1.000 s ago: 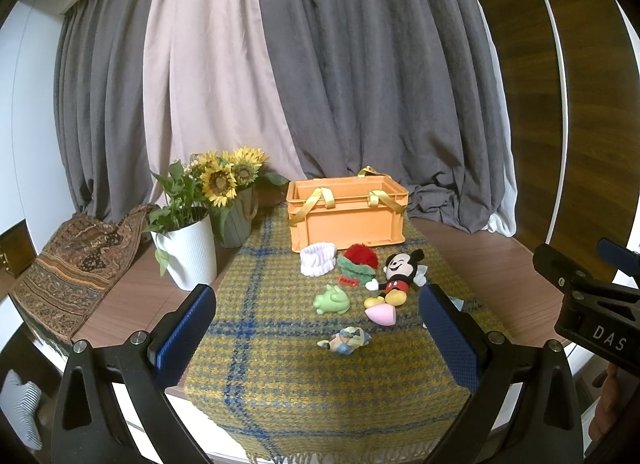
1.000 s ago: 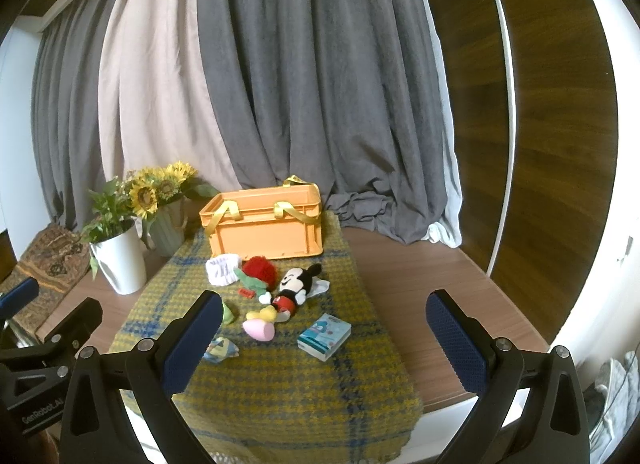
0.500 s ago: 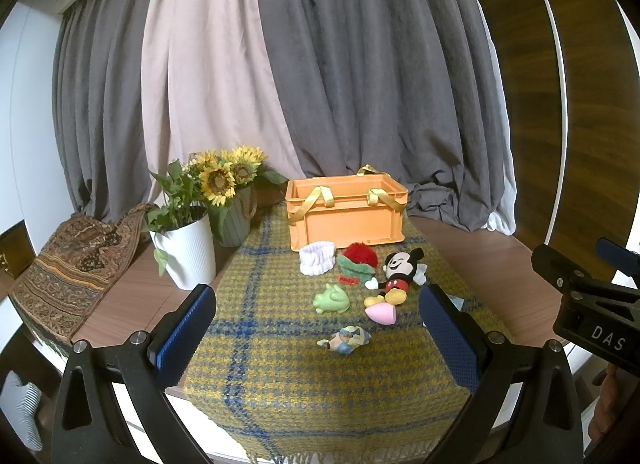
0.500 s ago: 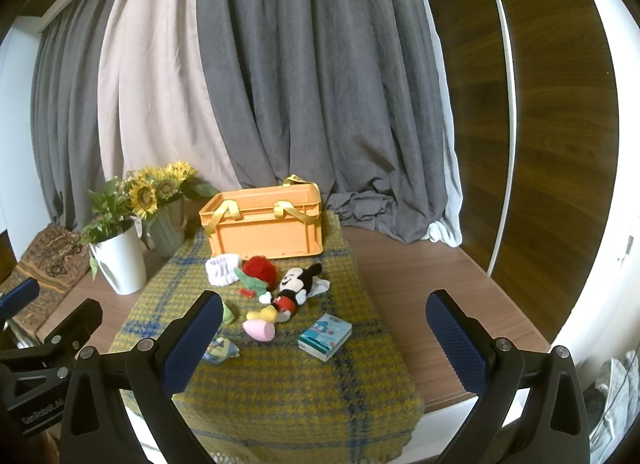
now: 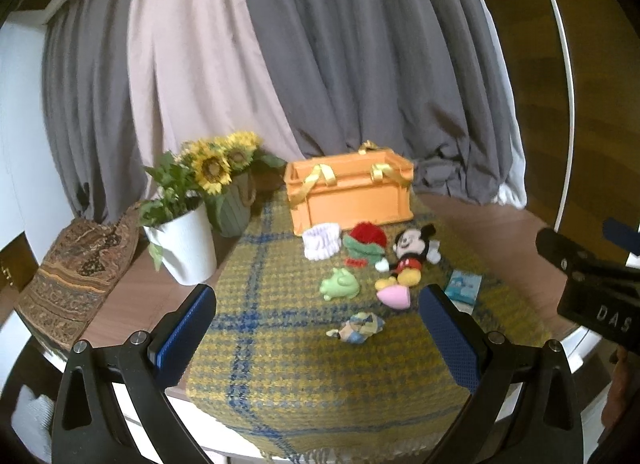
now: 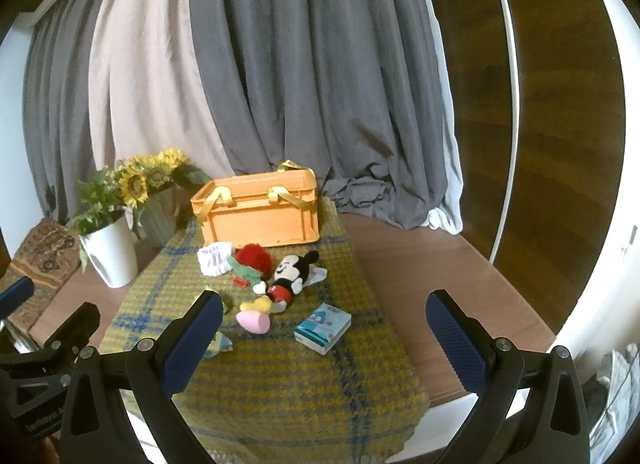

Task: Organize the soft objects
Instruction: 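Lower the left tool onto the patterned cloth bundle while the right tool approaches the blue tissue pack, then close the left tool on the cloth bundle while the right tool grips the tissue pack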

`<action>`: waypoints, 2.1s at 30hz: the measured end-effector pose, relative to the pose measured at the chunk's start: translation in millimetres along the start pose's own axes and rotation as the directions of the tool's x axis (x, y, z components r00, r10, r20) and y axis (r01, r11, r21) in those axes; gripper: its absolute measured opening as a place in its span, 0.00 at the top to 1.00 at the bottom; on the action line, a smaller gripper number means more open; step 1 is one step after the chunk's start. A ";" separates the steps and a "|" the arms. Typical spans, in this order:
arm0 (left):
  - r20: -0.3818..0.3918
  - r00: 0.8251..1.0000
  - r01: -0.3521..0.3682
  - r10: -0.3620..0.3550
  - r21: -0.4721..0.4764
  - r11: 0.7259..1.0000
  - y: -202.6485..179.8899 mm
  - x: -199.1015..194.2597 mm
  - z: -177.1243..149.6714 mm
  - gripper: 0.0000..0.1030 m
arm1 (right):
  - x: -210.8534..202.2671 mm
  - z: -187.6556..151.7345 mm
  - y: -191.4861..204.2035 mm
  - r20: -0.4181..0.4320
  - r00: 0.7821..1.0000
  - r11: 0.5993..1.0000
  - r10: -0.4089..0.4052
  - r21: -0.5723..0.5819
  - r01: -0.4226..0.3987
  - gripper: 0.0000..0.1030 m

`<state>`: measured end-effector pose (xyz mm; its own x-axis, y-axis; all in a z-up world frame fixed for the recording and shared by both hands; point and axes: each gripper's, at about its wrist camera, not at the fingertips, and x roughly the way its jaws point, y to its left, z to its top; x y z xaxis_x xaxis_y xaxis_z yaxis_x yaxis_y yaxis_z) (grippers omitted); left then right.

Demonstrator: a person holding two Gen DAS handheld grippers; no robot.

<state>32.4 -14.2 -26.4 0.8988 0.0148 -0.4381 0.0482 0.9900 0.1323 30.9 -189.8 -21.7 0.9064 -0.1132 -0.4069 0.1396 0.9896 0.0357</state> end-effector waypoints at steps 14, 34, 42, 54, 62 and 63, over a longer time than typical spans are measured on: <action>-0.105 0.991 0.091 -0.083 0.073 0.993 -8.4 85.7 -27.9 0.01 | 80.4 -20.8 16.7 -0.101 0.995 1.000 -0.005 0.010 0.006 0.00; -0.302 0.935 0.218 -0.186 0.073 0.973 -28.9 192.2 -55.7 0.24 | 199.1 -56.0 22.9 -0.298 0.951 0.995 -0.085 0.014 0.094 0.04; -0.352 0.912 0.251 -0.211 0.071 0.965 -33.7 208.4 -64.1 0.37 | 220.0 -65.4 22.7 -0.345 0.933 0.994 -0.101 0.007 0.110 0.15; -0.339 0.918 0.239 -0.206 0.056 0.969 -31.4 203.0 -65.2 0.59 | 218.3 -73.2 19.9 -0.359 0.929 0.995 -0.088 0.020 0.102 0.35; -0.294 0.933 0.221 -0.208 0.011 0.975 -24.7 185.2 -54.1 0.59 | 188.4 -65.3 20.9 -0.320 0.946 0.997 -0.051 0.032 0.065 0.35; -0.283 0.937 0.217 -0.207 0.003 0.976 -22.9 181.6 -51.1 0.59 | 184.8 -63.9 21.2 -0.317 0.948 0.998 -0.045 0.033 0.059 0.35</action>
<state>172.3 -27.1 -154.5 0.7086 -0.1518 -0.6891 0.2436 0.9692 0.0370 175.9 -184.0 -154.5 0.7263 -0.1236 -0.6761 0.2055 0.9777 0.0421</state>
